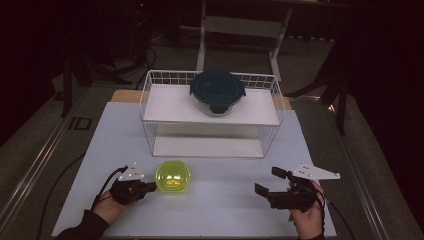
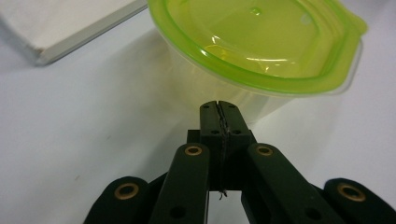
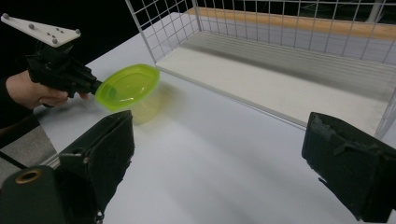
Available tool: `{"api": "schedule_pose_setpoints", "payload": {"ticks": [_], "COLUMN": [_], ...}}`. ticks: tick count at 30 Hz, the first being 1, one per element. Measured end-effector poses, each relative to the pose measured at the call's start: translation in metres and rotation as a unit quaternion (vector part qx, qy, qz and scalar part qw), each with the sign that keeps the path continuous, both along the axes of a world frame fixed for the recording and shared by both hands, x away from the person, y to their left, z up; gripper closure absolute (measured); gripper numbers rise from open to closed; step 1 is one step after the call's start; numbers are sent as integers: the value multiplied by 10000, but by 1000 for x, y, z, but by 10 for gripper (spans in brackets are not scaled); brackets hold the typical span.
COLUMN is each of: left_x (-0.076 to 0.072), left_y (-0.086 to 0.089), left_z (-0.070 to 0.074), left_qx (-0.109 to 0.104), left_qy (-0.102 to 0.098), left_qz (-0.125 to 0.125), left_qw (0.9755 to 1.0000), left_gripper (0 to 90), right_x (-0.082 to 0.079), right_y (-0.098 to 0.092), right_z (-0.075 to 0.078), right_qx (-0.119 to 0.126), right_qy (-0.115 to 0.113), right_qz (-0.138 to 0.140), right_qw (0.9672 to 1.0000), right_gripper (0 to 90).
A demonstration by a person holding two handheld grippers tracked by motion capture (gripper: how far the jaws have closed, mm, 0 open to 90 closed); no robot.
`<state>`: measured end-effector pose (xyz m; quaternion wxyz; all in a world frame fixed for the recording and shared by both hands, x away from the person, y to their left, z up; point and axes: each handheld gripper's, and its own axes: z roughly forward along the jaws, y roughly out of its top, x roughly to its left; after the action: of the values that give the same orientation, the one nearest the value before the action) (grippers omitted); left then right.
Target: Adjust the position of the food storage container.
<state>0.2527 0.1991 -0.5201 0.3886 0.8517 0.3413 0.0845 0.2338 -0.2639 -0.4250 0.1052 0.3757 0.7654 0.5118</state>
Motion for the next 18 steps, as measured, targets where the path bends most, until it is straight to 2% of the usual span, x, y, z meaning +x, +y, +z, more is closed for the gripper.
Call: {"api": "schedule_pose_setpoints", "payload": {"ticks": [8,10,14,18], "left_x": [2,3,14,29], "left_y": [-27,-32,-30,-24], "left_z": [-2,-2,-5,-5], "left_qx": [-62,-4,200,188], "left_qy": [105,116,141,75], "left_qz": [-333,-341,-143,26], "left_qw": [9994,9993,9996,9998], "left_gripper": [889,889,889,889], "right_x": [0,0,0,0], "right_y": [-2,-1,-2,-2], "right_z": [0,0,0,0], "right_qx": [39,36,45,62], "right_qy": [9,11,6,4], "right_qz": [9,18,9,6], "right_qw": [10000,10000,10000,10000], "right_gripper": [90,90,90,90]}}
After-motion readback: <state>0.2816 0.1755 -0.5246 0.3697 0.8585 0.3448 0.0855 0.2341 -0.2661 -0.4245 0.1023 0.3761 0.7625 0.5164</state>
